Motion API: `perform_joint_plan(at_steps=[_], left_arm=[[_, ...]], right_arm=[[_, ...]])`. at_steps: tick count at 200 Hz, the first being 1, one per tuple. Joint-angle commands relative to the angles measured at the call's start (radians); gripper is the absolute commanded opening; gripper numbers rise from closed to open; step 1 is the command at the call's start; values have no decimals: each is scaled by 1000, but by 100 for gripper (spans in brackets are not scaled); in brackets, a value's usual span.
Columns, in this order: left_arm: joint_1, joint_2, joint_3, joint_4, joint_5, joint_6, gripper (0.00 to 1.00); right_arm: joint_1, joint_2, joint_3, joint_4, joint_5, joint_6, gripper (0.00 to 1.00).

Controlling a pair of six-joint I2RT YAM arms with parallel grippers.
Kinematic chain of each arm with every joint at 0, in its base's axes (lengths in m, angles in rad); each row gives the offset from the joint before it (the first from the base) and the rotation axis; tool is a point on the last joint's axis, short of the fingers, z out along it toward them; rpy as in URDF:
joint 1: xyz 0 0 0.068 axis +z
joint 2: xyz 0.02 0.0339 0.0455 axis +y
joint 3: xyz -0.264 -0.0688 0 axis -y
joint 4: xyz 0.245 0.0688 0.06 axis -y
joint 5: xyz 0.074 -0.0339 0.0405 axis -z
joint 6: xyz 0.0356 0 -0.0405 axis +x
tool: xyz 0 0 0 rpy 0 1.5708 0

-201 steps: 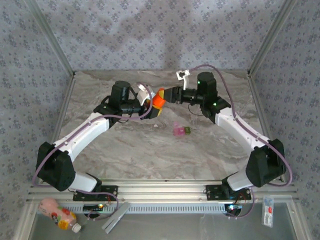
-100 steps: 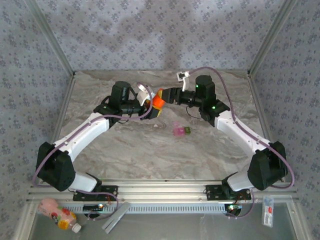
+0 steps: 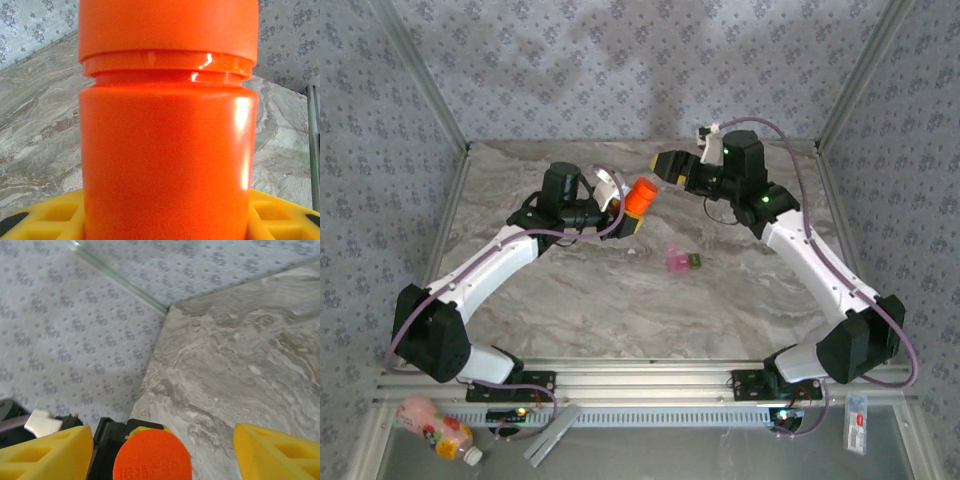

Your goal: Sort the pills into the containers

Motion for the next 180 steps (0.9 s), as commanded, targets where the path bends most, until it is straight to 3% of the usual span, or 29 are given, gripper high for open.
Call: perform_joint_plan(at_steps=[1,76,180], left_arm=[[6,-13,18,23,12,2,0],[6,-6,25,23,16,-1,0],[6,-3,28,25,17,-2,0]], right_arm=[[29,-30,21,-127,138,119,77],[125,34,88,-137,174,114,78],[156,58,77,-121,155,120,72]])
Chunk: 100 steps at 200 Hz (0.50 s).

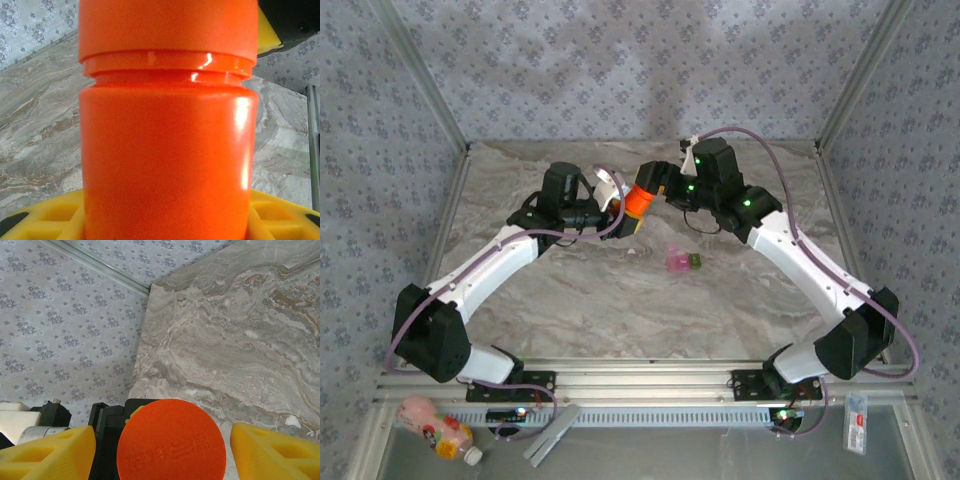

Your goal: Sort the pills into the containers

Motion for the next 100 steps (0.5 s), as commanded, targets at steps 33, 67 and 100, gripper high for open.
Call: perform_joint_plan(at_steps=[33,67,100], left_arm=[[5,-5,30,26,17,-1,0],[6,-5,30,26,17,-1,0],[5,-7,30,27,17,-1,0]], right_arm=[[12,22,16,1,-6,17,68],[17,24,12,6,-16,11,55],[14,26,-4,10,-24,-10,45]])
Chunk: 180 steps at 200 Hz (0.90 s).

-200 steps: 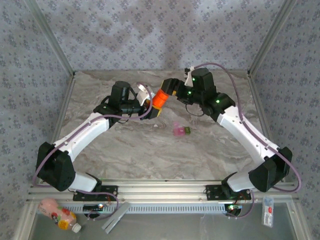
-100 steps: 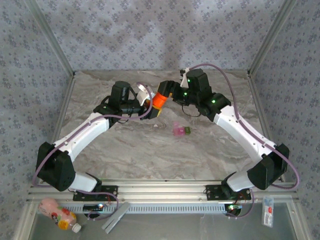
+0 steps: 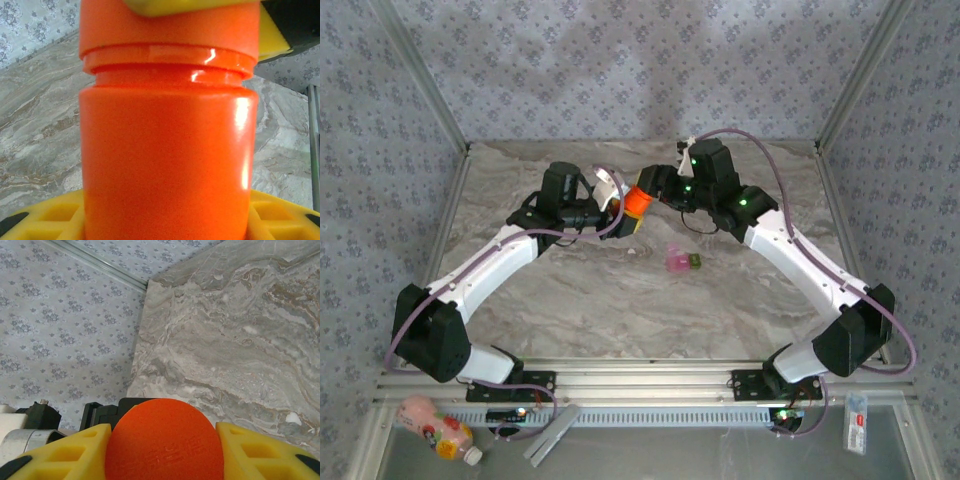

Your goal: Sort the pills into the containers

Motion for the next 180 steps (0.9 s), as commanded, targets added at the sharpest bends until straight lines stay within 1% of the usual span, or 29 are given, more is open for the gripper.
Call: perform_joint_plan(at_steps=[1,18,26,34,39,63,77,89,101,148,167,180], left_arm=[[1,-7,30,28,16,-1,0],[2,-7,29,28,16,2,0],[2,-8,29,26,17,3,0],[2,-7,30,23,16,5,0],[1,-7,27,23,17,6,0],[2,-8,27,22,20,7,0],[1,-11,24,23,19,6,0],[1,-15,18,28,20,5,0],[2,-16,14,32,21,1,0],[1,-16,12,38,19,-4,0],[2,-17,11,34,19,-3,0],[1,-18,12,30,19,-2,0]], right_arm=[[6,7,-5,10,-24,-20,45],[-2,7,-30,27,-45,-56,42],[-11,5,-48,48,-69,-105,42],[-25,4,-65,122,-78,-144,43],[-32,5,-70,134,-86,-204,42],[-91,29,-98,228,-271,-447,42],[-138,44,-134,319,-410,-518,43],[-179,60,-166,425,-540,-521,43],[-204,72,-179,486,-599,-505,43],[-210,88,-198,558,-630,-447,42],[-216,76,-202,536,-638,-469,40],[-225,70,-189,490,-658,-499,39]])
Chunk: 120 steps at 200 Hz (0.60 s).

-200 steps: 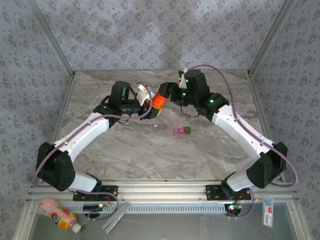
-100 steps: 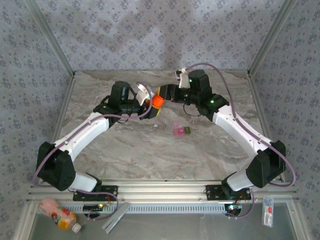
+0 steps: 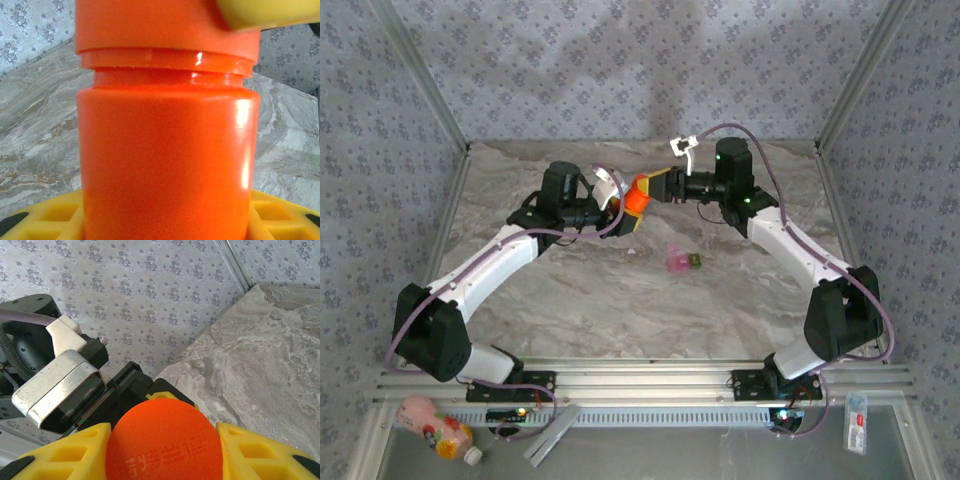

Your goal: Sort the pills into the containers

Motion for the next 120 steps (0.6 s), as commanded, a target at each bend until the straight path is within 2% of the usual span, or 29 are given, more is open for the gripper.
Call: perform_joint_plan(at_steps=[1,39,81,91,105,120], left_arm=[[0,-20,13,19,42,-1,0],[-1,-24,14,13,41,2,0],[-1,-23,15,16,42,-1,0],[0,-22,16,18,43,-1,0],[0,-22,16,20,40,-1,0],[0,-21,15,19,40,-1,0]], right_arm=[[-24,-4,2,-16,-31,-80,39],[-42,-5,70,-196,-86,-185,38],[-42,-7,83,-231,-72,-169,40],[-36,-7,80,-227,-61,-150,45],[-31,-16,72,-216,-24,-101,60],[-33,-39,54,-185,32,-20,68]])
